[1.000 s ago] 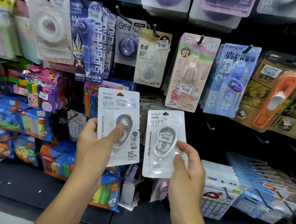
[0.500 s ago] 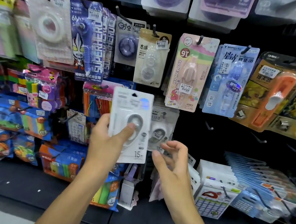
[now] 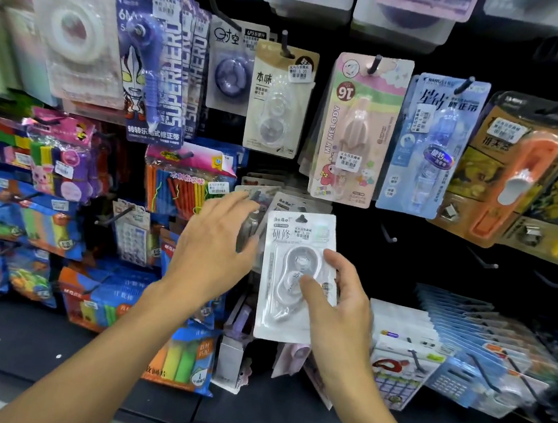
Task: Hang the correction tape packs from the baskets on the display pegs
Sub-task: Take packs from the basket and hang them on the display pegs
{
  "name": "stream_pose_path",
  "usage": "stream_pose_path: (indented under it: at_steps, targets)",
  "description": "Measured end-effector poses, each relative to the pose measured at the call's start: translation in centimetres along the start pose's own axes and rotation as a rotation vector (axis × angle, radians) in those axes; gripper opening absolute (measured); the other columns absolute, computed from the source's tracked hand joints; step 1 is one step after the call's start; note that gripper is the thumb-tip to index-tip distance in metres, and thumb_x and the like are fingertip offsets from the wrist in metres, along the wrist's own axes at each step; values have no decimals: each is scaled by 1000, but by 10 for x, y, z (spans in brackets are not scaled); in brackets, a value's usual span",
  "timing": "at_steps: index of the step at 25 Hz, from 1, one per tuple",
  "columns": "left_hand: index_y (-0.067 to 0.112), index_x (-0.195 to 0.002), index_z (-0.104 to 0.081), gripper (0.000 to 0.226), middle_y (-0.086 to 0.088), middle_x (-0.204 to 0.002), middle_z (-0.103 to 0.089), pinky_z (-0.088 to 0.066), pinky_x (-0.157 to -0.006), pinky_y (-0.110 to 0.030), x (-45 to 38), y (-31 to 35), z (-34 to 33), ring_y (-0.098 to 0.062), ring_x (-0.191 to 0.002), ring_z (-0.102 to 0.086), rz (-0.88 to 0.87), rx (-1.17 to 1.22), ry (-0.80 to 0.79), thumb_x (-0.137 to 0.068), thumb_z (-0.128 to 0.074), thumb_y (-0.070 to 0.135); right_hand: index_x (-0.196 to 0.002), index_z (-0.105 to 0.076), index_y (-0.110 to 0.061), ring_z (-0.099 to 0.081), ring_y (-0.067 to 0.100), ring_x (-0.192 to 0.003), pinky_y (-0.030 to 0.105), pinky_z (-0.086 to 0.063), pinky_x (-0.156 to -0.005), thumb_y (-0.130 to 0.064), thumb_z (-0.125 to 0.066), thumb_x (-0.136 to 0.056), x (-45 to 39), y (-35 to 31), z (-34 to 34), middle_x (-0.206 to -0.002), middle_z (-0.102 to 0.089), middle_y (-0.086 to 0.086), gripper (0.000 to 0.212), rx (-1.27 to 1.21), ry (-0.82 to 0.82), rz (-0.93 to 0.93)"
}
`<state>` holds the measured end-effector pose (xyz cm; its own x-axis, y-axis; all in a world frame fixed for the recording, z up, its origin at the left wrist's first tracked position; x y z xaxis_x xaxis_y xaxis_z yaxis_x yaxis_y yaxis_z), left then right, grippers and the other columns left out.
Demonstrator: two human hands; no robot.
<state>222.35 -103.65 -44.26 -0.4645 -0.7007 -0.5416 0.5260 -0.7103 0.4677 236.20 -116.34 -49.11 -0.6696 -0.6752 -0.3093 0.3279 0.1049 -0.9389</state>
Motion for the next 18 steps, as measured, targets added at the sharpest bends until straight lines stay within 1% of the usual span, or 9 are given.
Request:
stream_pose_path:
  at_steps: [2, 4, 6, 9, 11, 13, 14, 16, 18]
  targets:
    - [23, -140, -57, 46, 9, -156, -43, -26, -114, -27, -4, 2, -5, -14, -143, -36, 43, 90, -35, -95, -64, 29, -130, -54, -45, -49, -9, -120, 11, -36, -90, -32, -67, -94, -6, 5, -3, -132, -55, -25, 41, 49, 22, -1]
    - [25, -128, -66, 36, 12, -151, -50, -33, -113, -30, -7, -2, -6, -14, -139, -45, 58, 188, 14, -92, -67, 26, -137, -51, -40, -49, 5, -127, 23, -38, -96, -33, -65, -95, -19, 7, -8, -138, -54, -18, 44, 148, 17, 1]
    - [29, -114, -71, 25, 15, -148, -52, -38, -110, -34, -6, -5, -5, -14, -136, -49, 42, 227, 24, -90, -70, 23, -145, -43, -39, -50, 15, -128, 30, -40, -97, -32, -61, -98, -37, 10, -15, -144, -52, -10, 51, 311, -9, 57]
    - [30, -93, -71, 9, 21, -152, -43, -37, -100, -28, -3, -4, -12, -10, -137, -44, 67, 250, -35, -88, -70, 22, -155, -26, -44, -55, 33, -124, 42, -47, -97, -29, -55, -101, -65, 19, -32, -143, -51, 7, 63, 444, -38, 64]
    - [28, -88, -68, 7, 23, -157, -34, -35, -89, -26, 0, -2, -18, -11, -136, -43, 56, 172, -56, -87, -69, 21, -157, -16, -46, -60, 39, -113, 46, -52, -88, -30, -49, -103, -77, 26, -47, -143, -49, 12, 66, 546, -56, 64]
    - [28, -88, -67, 7, 23, -159, -29, -37, -83, -28, 2, -3, -21, -13, -133, -44, 30, 127, -37, -87, -69, 21, -158, -12, -47, -61, 38, -104, 44, -53, -81, -32, -44, -105, -80, 33, -57, -142, -46, 13, 64, 599, -71, 111]
    - [28, -91, -67, 7, 21, -160, -29, -38, -84, -29, 4, -5, -21, -12, -133, -43, 26, 132, -17, -88, -69, 21, -158, -14, -45, -60, 37, -110, 44, -52, -85, -32, -43, -106, -80, 36, -59, -145, -45, 11, 62, 558, -74, 125]
    - [27, -102, -68, 13, 14, -158, -37, -37, -93, -28, 12, -13, -23, -15, -136, -42, 22, 146, 1, -90, -67, 22, -159, -17, -42, -49, 31, -134, 45, -47, -102, -29, -46, -106, -76, 40, -54, -156, -39, 4, 62, 425, -110, 132]
    - [25, -116, -65, 24, 8, -153, -42, -39, -101, -32, 30, -17, -32, -21, -134, -42, 12, 61, -135, -92, -64, 24, -158, -18, -43, -43, 28, -139, 39, -42, -106, -23, -51, -104, -67, 43, -40, -159, -35, 3, 67, 390, -141, 122]
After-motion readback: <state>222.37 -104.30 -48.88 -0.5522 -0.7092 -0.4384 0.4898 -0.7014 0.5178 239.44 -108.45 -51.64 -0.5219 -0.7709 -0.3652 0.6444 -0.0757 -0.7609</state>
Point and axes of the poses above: each hand's wrist, its own x-axis away from the middle knuckle, its own z-axis out of the back of the hand, y = z × x, the point moved 2 cm from there along -x, towards the middle knuckle
